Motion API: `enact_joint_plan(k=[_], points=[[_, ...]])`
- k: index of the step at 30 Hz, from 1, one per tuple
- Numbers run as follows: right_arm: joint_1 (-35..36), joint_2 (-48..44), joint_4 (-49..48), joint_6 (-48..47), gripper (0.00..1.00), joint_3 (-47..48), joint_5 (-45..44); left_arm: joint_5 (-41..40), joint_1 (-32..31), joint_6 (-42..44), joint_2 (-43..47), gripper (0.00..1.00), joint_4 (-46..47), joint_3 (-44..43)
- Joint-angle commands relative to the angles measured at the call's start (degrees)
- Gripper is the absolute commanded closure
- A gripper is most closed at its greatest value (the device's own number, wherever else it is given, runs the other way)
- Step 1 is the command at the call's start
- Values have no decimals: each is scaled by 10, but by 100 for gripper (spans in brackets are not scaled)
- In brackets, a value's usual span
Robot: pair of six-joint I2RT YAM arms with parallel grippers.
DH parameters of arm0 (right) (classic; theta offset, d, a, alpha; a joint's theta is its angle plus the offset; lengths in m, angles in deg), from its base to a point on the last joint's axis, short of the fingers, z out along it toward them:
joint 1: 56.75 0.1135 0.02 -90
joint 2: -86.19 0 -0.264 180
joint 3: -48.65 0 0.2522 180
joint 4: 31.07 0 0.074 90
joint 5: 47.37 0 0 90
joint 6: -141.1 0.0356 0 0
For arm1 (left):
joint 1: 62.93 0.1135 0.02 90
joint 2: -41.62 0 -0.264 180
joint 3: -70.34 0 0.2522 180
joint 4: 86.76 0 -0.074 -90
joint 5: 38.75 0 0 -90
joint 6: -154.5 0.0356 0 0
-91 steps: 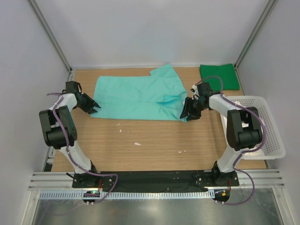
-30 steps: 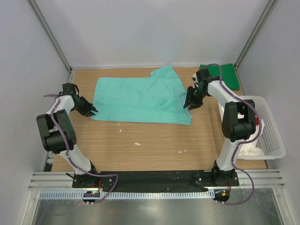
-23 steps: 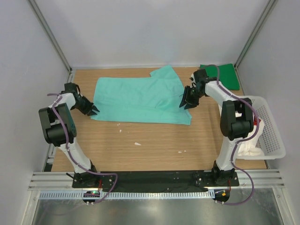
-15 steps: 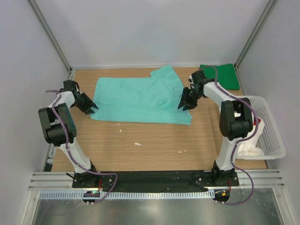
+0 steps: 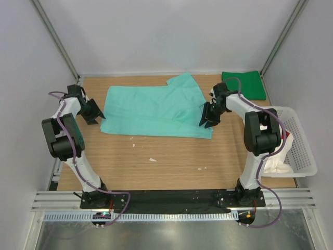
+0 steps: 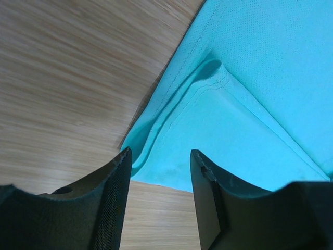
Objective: Fold and stack the t-shirts
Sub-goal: Fold the tshirt
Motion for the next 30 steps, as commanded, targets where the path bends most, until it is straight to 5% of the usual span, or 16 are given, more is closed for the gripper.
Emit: enact_joint_plan(k=[1,18,30], points=[[-4,-21,-7,-10,59,1,4,50,3,36,-26,50,19,-21],[-32,18,-60,68,62,24,-8,65,7,21,-20,55,10,34],[-33,76,-160,177,76,109,26,62,8,11,-1,58,-17,41]])
